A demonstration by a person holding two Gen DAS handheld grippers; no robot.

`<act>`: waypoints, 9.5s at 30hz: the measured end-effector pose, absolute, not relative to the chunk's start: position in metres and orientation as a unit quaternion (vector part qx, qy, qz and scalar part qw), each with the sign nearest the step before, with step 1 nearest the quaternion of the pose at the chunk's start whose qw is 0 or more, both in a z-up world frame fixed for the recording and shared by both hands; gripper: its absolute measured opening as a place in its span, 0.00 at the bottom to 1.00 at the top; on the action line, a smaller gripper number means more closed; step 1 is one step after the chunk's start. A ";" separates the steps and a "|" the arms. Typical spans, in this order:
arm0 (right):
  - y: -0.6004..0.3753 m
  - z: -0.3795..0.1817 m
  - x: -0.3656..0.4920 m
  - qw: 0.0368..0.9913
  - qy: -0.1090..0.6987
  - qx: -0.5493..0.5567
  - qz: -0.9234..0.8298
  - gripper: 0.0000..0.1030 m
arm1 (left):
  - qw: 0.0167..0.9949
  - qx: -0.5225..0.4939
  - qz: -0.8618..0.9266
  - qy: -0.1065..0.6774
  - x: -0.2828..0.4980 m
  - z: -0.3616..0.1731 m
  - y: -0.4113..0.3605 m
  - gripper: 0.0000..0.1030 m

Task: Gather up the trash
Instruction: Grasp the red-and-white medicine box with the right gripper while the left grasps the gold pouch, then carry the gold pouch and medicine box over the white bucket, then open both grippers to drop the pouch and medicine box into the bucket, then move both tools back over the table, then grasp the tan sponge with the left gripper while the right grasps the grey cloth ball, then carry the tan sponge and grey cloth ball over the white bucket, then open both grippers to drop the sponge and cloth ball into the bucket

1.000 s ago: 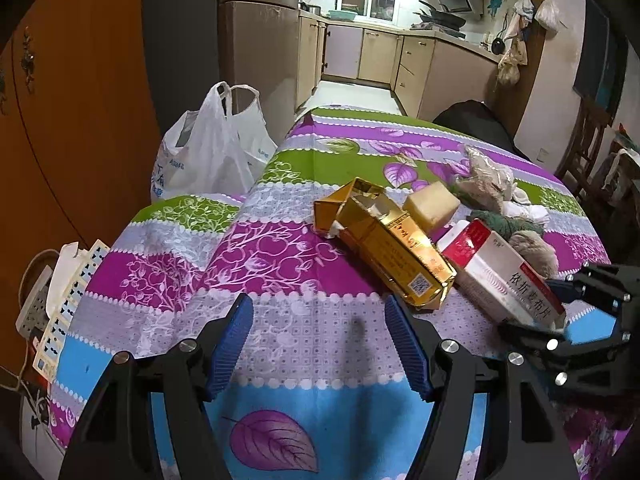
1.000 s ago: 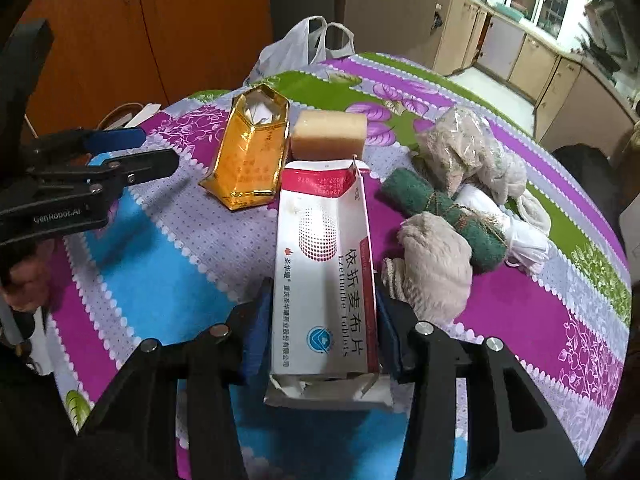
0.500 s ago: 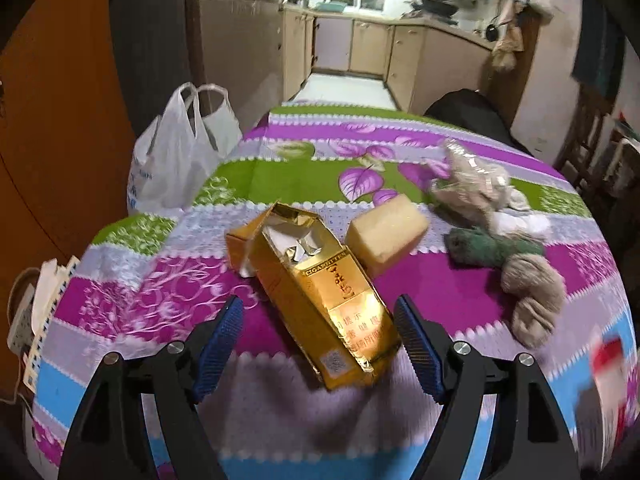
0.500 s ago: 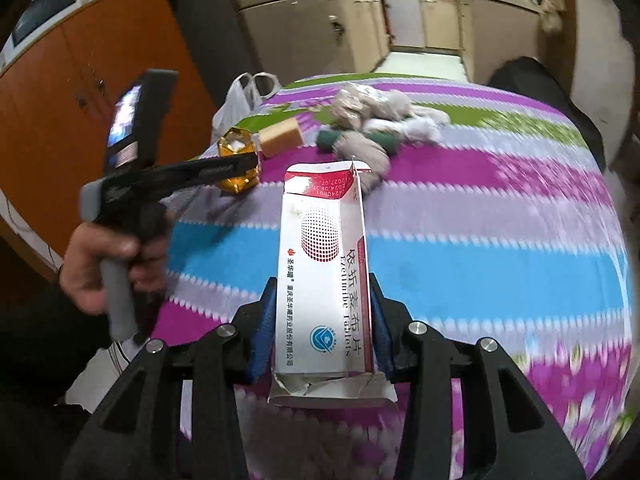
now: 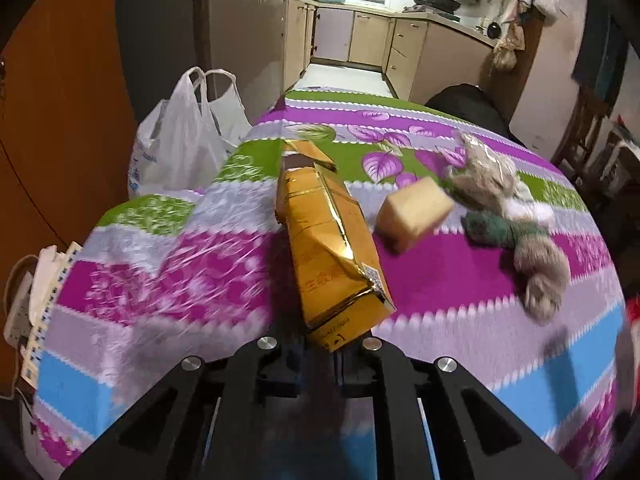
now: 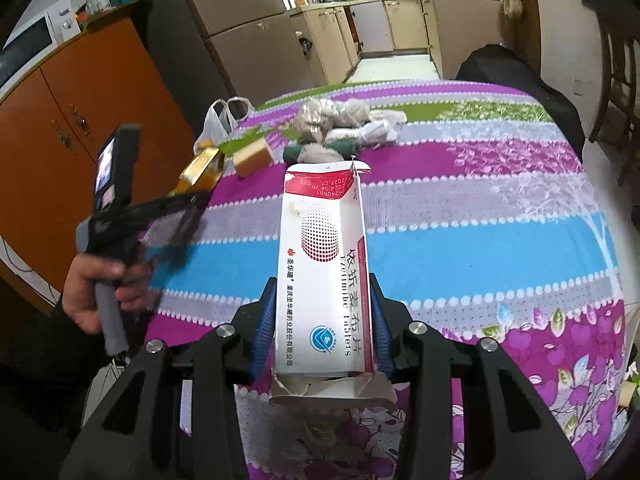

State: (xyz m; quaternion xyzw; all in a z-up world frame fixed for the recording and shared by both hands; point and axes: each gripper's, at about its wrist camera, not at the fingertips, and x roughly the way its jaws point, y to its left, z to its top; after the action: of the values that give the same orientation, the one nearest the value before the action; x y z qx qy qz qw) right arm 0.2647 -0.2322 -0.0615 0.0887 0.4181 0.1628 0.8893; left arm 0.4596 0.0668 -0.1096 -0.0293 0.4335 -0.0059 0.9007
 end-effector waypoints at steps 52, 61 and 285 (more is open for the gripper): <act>-0.541 0.004 0.116 0.830 0.478 0.192 -0.216 0.41 | 0.834 0.290 -0.387 0.267 0.279 -0.020 -0.438 0.11; -0.567 -0.029 0.110 0.804 0.507 0.205 -0.235 0.41 | 0.806 0.326 -0.406 0.282 0.269 -0.059 -0.476 0.11; -0.574 -0.023 0.129 0.797 0.544 0.161 -0.208 0.22 | 0.756 0.346 -0.449 0.328 0.264 -0.086 -0.529 0.57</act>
State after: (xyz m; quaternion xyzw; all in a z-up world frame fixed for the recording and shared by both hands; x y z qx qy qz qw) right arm 0.1287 -0.5742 -0.0227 0.1615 0.5436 -0.2080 0.7970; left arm 0.2640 -0.5288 -0.0856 0.3461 0.3285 -0.4486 0.7557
